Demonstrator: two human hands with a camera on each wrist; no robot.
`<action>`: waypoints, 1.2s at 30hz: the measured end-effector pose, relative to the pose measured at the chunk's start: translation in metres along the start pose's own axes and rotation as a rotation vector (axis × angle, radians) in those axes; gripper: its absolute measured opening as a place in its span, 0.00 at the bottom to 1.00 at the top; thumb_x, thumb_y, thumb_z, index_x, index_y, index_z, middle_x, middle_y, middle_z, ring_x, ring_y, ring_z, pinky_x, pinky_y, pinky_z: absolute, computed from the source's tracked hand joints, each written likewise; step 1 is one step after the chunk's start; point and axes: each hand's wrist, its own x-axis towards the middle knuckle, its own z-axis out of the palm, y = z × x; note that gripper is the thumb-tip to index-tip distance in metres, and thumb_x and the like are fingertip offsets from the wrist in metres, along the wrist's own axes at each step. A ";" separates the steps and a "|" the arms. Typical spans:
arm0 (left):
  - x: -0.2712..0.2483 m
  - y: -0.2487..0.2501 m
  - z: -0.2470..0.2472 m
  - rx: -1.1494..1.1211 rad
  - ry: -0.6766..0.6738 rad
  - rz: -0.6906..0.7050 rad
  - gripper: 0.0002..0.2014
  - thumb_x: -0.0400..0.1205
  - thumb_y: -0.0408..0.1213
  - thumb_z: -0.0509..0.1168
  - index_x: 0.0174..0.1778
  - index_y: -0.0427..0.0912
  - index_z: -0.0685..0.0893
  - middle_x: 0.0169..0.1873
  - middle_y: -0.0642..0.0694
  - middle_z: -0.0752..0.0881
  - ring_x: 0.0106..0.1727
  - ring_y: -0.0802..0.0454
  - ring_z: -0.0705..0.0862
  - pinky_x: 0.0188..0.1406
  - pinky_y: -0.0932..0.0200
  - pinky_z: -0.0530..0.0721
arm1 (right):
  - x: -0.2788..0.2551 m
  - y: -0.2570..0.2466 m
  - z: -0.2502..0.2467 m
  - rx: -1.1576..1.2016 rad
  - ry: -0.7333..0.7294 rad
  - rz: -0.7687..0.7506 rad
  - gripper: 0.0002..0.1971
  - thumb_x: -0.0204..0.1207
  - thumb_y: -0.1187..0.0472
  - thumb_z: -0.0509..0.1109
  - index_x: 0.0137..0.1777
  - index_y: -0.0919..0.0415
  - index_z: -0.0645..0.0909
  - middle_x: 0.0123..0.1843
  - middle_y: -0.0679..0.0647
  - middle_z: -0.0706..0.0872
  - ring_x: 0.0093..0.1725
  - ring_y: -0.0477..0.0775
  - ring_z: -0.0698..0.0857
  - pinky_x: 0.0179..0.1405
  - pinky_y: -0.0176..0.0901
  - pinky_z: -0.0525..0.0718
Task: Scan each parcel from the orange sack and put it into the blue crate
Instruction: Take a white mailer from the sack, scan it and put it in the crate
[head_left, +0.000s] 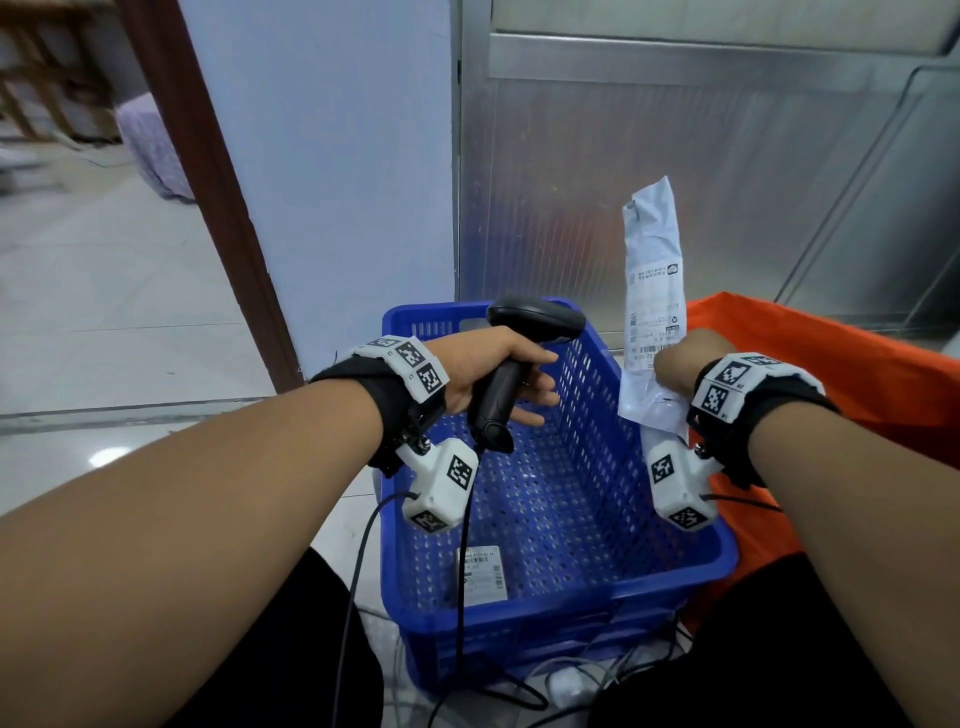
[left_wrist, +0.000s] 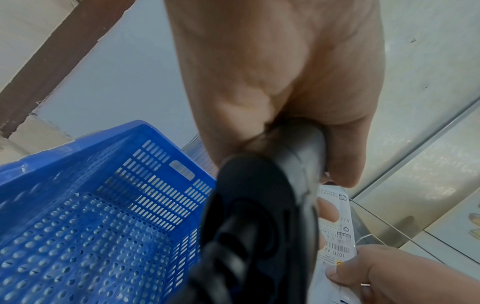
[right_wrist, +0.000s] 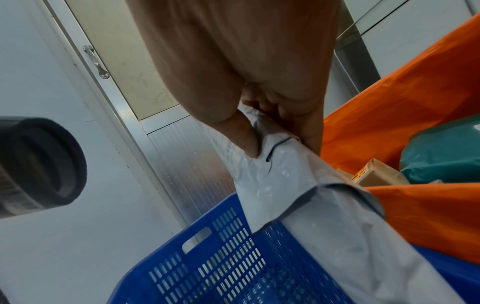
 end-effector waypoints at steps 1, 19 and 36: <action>0.000 0.000 0.000 0.002 0.000 0.000 0.04 0.87 0.34 0.67 0.51 0.36 0.82 0.37 0.41 0.88 0.51 0.43 0.90 0.65 0.35 0.87 | 0.000 -0.001 0.001 -0.004 -0.002 -0.010 0.03 0.80 0.64 0.68 0.50 0.62 0.82 0.44 0.58 0.86 0.40 0.59 0.84 0.48 0.51 0.86; 0.005 -0.009 -0.002 0.196 0.222 0.031 0.07 0.84 0.34 0.72 0.55 0.37 0.86 0.47 0.39 0.91 0.52 0.44 0.92 0.61 0.38 0.90 | -0.032 -0.032 0.049 -0.556 -0.396 -0.455 0.16 0.75 0.62 0.74 0.63 0.60 0.84 0.59 0.56 0.87 0.55 0.57 0.85 0.47 0.44 0.79; 0.008 -0.011 0.005 0.268 0.201 0.021 0.11 0.83 0.32 0.73 0.60 0.35 0.85 0.44 0.39 0.90 0.49 0.44 0.91 0.65 0.34 0.86 | -0.019 -0.033 0.039 -0.473 -0.301 -0.509 0.22 0.82 0.54 0.71 0.76 0.49 0.77 0.73 0.53 0.81 0.70 0.56 0.81 0.61 0.43 0.76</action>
